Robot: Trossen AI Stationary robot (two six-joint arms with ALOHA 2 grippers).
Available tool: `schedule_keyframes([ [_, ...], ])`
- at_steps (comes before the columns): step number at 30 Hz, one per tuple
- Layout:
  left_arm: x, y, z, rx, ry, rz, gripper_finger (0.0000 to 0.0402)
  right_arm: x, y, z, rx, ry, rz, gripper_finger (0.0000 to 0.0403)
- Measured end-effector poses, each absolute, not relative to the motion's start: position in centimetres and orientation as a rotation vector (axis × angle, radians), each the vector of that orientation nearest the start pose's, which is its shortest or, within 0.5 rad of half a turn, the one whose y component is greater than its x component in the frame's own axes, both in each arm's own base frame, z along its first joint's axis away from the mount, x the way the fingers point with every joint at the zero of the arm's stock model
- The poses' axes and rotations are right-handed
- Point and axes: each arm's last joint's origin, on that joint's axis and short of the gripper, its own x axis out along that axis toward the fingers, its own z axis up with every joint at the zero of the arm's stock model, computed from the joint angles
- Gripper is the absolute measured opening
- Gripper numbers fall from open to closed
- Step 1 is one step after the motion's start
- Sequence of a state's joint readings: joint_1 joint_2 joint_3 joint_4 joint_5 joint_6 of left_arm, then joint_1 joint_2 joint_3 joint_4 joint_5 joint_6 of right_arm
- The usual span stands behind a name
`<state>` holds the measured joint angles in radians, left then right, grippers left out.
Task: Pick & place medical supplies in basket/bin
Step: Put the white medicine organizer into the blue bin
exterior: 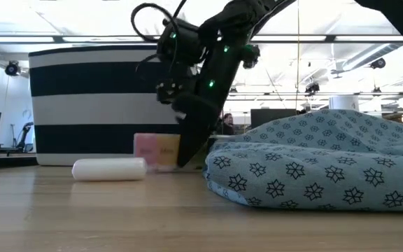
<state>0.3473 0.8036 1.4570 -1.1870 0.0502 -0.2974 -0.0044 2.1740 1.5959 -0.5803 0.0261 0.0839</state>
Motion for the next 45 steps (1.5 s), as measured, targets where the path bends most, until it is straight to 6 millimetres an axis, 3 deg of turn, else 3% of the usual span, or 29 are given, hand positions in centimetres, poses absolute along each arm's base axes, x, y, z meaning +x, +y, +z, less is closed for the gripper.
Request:
schedule_keyframes([
  [3, 7.4, 2.5, 44.1, -0.394, 0.479, 0.367, 0.0281, 43.8, -0.2, 16.9, 0.102, 1.166, -0.077, 0.0097],
  [6, 7.4, 2.5, 44.1, -0.394, 0.479, 0.367, 0.0281, 42.9, 0.0, 19.9, 0.154, 1.123, -0.062, 0.0092],
  [9, 7.4, 2.5, 44.1, -0.394, 0.479, 0.367, 0.0281, 41.8, 0.2, 24.3, 0.196, 1.011, -0.071, 0.0092],
  [14, 7.4, 2.5, 44.1, -0.394, 0.478, 0.366, 0.0281, 39.1, -0.5, 32.5, 0.292, 0.744, -0.175, 0.0093],
  [19, 7.4, 2.5, 44.1, -0.386, 0.48, 0.363, 0.0281, 37.2, -2.0, 40.8, 0.362, 0.309, -0.244, 0.0101],
  [23, 7.4, 2.5, 44.0, -0.386, 0.485, 0.363, 0.0281, 37.6, -4.3, 45.0, 0.336, 0.024, -0.251, 0.01],
  [26, 7.5, 2.6, 44.0, -0.386, 0.481, 0.362, 0.0281, 38.8, -7.2, 45.9, 0.334, -0.042, -0.276, 0.01],
  [29, 7.6, 2.6, 44.1, -0.384, 0.465, 0.359, 0.0281, 40.7, -10.7, 45.5, 0.362, -0.044, -0.26, 0.01],
  [37, 7.7, 2.5, 44.3, -0.421, 0.443, 0.329, 0.0281, 46.9, -18.3, 40.5, 0.388, 0.052, -0.278, 0.0111],
  [42, 7.7, 2.4, 44.3, -0.442, 0.444, 0.302, 0.0281, 47.4, -21.0, 37.2, 0.399, 0.122, -0.341, 0.0149],
  [45, 7.8, 2.5, 44.1, -0.443, 0.45, 0.304, 0.0281, 47.4, -21.2, 36.4, 0.434, 0.17, -0.357, 0.0182],
])
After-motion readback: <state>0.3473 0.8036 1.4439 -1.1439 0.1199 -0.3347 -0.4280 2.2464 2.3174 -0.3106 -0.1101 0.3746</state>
